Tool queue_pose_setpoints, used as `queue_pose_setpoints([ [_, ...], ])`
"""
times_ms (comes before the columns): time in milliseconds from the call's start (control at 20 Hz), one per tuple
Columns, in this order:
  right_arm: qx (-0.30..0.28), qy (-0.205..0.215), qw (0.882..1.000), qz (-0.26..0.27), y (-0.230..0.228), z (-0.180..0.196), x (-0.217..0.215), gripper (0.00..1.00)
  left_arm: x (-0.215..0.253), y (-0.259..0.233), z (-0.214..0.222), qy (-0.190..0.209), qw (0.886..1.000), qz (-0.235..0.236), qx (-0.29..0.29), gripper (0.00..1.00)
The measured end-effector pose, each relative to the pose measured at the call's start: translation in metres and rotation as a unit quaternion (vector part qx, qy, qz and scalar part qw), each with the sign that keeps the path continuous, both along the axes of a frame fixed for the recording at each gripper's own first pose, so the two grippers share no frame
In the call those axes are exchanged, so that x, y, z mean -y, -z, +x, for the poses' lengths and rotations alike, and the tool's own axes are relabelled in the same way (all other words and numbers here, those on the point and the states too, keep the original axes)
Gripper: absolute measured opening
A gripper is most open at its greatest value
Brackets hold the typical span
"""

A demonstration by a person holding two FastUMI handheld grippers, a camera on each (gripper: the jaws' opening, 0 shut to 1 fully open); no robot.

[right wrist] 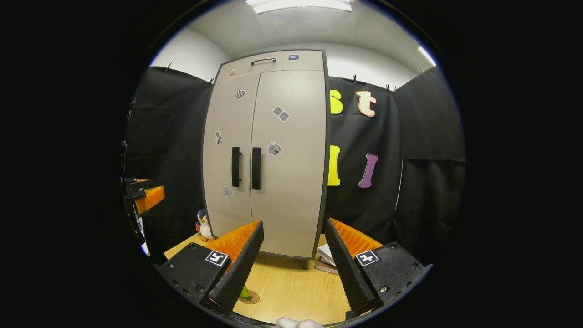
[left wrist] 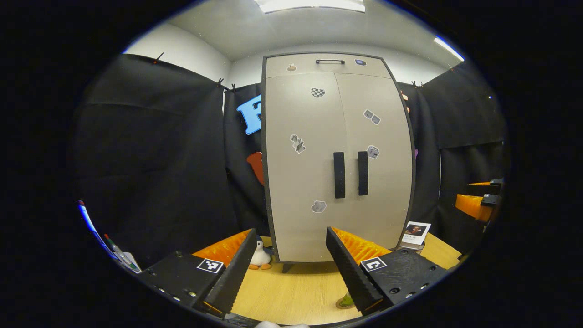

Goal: Grasp the bottle in the cabinet with the left hand and place it on the coaster, then close the right door with the right hand and the left door with the left hand.

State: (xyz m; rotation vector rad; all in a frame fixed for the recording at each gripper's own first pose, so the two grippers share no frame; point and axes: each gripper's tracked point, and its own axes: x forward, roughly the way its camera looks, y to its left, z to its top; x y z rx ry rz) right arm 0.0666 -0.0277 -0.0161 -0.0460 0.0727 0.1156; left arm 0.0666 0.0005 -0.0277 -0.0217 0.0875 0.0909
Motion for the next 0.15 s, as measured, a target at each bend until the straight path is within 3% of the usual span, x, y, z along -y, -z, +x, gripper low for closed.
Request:
queue_pose_setpoints([
  [150,0.001,-0.004,1.000,0.006,-0.004,0.015,0.018,0.84,0.018,-0.007,0.010,-0.002,1.000,0.003,0.002,0.94],
])
